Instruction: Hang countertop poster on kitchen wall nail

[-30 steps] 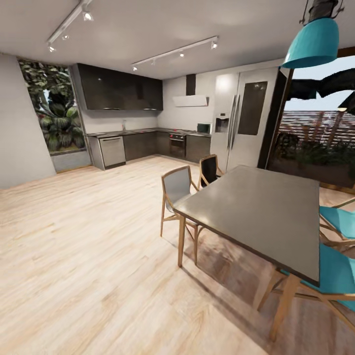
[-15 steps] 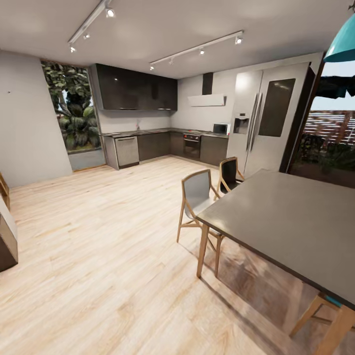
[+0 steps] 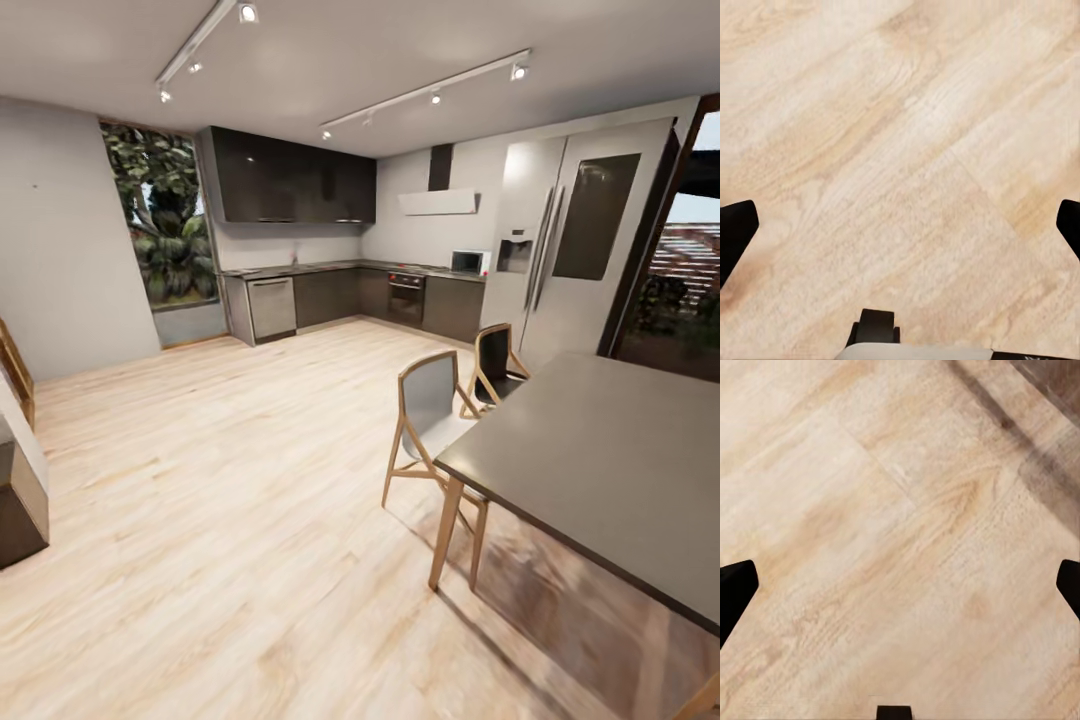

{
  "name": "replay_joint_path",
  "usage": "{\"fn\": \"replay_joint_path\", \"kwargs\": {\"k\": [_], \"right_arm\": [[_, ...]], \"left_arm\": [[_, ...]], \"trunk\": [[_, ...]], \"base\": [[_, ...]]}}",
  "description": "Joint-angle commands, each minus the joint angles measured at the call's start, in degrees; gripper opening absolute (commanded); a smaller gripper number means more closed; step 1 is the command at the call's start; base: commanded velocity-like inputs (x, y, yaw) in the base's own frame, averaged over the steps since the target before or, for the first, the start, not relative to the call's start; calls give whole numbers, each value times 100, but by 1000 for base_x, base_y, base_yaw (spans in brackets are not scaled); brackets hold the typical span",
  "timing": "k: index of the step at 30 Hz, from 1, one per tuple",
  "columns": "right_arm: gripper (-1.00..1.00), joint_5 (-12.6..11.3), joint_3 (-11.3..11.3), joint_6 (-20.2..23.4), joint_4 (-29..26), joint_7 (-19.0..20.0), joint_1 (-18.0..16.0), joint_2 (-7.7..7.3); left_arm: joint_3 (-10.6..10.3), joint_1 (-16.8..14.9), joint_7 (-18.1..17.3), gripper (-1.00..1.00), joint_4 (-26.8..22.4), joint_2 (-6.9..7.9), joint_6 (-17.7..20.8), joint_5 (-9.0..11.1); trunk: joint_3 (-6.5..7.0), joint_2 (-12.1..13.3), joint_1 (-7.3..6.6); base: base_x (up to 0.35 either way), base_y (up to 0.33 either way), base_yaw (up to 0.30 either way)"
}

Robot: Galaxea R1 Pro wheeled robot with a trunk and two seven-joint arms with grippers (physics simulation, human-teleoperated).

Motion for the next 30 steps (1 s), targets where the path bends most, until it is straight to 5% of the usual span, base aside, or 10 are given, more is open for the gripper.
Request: {"fn": "replay_joint_path", "kwargs": {"k": [1,15,30], "right_arm": [[100,21,3,-17,3,-3,-3,0],[100,21,3,-10,13,-3,-3,13],[100,15,-8,-13,35,5,-3,-13]], "left_arm": [[12,1,3,100,-6,-4,-5,0],[13,1,3,100,-6,-4,-5,0],[22,1,3,100,3,-4,-190,-1]], "trunk": [[-7,-3,3],[-44,-3,3],[-50,-3,3]], "base": [[292,206,230],[309,167,253],[337,25,20]]}}
